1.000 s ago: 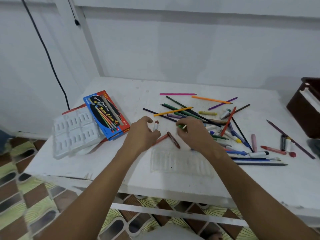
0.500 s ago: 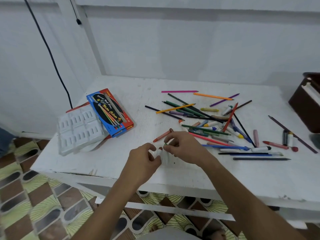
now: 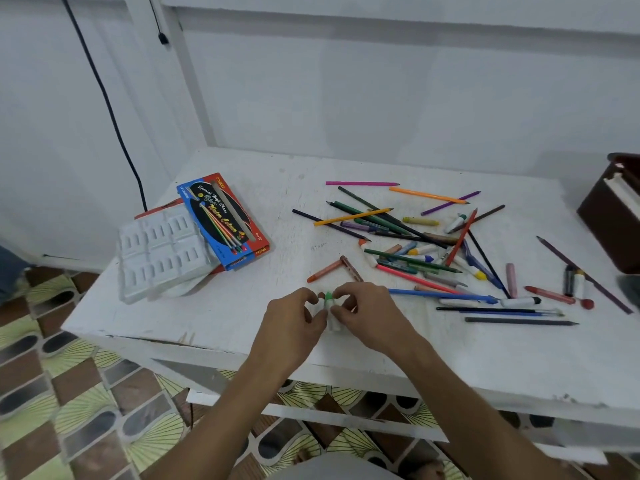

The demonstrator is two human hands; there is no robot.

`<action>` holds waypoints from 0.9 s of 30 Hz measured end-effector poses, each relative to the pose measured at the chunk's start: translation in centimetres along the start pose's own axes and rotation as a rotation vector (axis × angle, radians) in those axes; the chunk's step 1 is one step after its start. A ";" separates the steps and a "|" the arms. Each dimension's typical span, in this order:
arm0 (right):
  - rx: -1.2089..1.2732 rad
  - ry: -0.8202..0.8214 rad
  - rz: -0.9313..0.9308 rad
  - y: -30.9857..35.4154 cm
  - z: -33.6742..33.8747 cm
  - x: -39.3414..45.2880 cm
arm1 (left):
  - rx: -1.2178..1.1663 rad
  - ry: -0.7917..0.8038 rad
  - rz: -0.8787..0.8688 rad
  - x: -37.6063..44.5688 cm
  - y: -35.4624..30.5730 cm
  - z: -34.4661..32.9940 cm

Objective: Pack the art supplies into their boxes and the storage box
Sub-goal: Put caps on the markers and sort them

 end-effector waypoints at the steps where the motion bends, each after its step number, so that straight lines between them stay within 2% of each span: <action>1: 0.023 0.011 0.001 0.0 -0.1 0.0 | 0.001 -0.005 -0.008 0.1 0.0 0.0; 7: 0.076 0.040 0.007 -0.6 -0.9 0.1 | 0.010 0.002 -0.048 0.4 0.7 0.3; 16: 0.026 0.020 0.052 -0.6 -1.1 -0.2 | -0.037 0.110 -0.077 1.0 1.6 0.6; 20: -0.016 0.001 0.044 -0.5 -0.9 -0.2 | 0.027 0.148 -0.097 1.3 1.5 0.5; 27: -0.051 0.060 0.055 -0.4 -1.1 0.1 | 0.104 0.143 -0.128 1.5 1.1 0.5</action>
Point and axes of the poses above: each hand's wrist, its own x-axis towards the middle knuckle, its own z-axis out of the back of the hand, y = z × x, the point moved 5 cm from there along x, towards the middle knuckle, and after that the axes turned 10 degrees about y, right-handed, at the moved point
